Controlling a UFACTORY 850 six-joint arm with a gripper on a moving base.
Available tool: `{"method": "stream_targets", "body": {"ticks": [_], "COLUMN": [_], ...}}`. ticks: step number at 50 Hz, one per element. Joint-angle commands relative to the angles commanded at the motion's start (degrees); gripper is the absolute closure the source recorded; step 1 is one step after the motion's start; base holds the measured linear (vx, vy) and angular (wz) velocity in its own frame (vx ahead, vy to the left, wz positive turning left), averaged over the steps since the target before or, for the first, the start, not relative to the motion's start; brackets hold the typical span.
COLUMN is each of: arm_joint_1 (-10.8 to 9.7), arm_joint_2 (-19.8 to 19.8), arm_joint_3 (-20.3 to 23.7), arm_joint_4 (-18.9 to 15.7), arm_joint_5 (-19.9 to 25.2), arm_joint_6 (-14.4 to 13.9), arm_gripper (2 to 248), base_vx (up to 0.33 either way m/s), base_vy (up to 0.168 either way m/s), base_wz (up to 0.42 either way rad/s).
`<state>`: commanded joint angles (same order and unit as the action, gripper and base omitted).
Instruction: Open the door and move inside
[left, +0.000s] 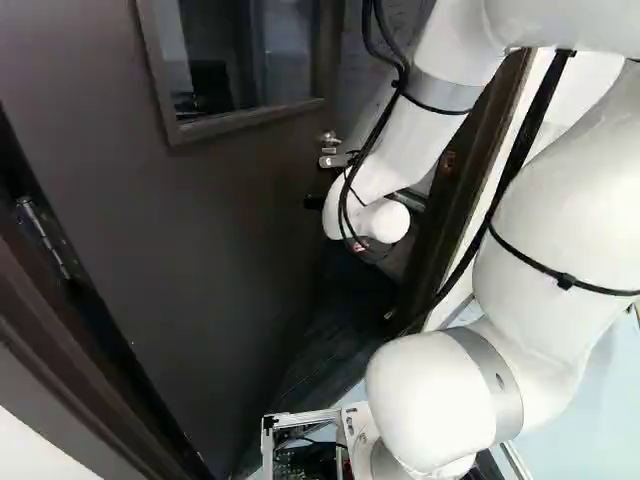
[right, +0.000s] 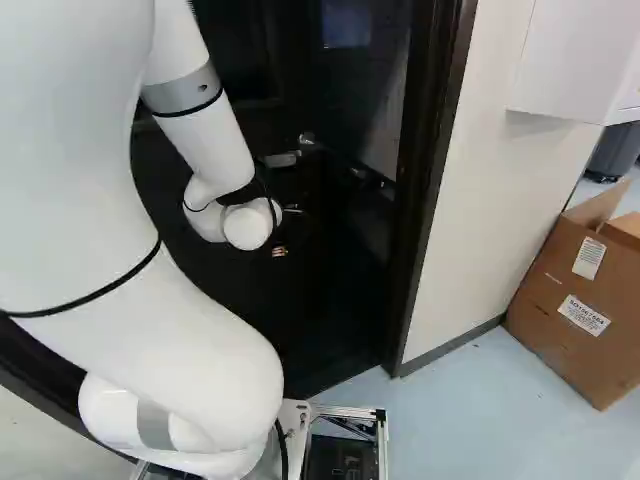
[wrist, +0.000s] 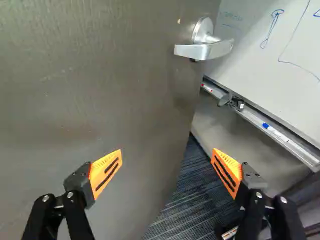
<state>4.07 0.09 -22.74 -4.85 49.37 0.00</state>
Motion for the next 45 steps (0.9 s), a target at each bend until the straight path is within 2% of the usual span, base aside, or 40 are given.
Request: {"method": "stream_targets", "body": {"ticks": [45], "arm_joint_1": [4.97], "arm_joint_2": [-5.68], "arm_joint_3": [-5.94], "arm_joint_4": [0.0], "arm_joint_5": [0.0], "arm_joint_6": [0.0], "arm_gripper": [3], "base_vx": [0.0], "base_vy": [0.0], "base_wz": [0.0]}}
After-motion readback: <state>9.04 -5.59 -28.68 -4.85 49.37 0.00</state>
